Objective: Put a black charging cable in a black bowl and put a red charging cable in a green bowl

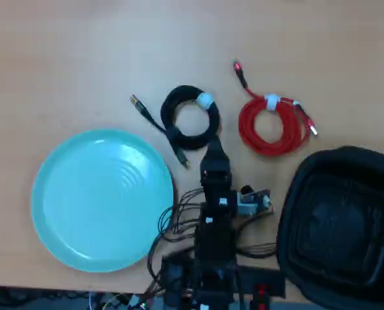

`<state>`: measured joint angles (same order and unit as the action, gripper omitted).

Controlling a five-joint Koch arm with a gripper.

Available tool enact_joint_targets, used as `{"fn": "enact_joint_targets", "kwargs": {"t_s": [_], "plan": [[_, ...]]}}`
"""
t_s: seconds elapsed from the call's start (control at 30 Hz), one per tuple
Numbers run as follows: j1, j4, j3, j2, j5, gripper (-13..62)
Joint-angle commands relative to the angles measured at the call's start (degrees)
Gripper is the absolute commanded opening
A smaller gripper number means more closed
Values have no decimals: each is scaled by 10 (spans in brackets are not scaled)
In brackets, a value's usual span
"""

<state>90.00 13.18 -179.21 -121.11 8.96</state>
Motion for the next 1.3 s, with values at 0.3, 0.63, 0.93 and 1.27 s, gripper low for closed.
{"fn": "enact_joint_targets", "kwargs": {"t_s": [0.3,0.63,0.93,1.27], "plan": [[-68,-252,125,-103,-30,580],[-66,-263,121,-104,-31,579],[-90,-475,279,-104,-31,579],[-138,-595,430,-97,-37,580]]}}
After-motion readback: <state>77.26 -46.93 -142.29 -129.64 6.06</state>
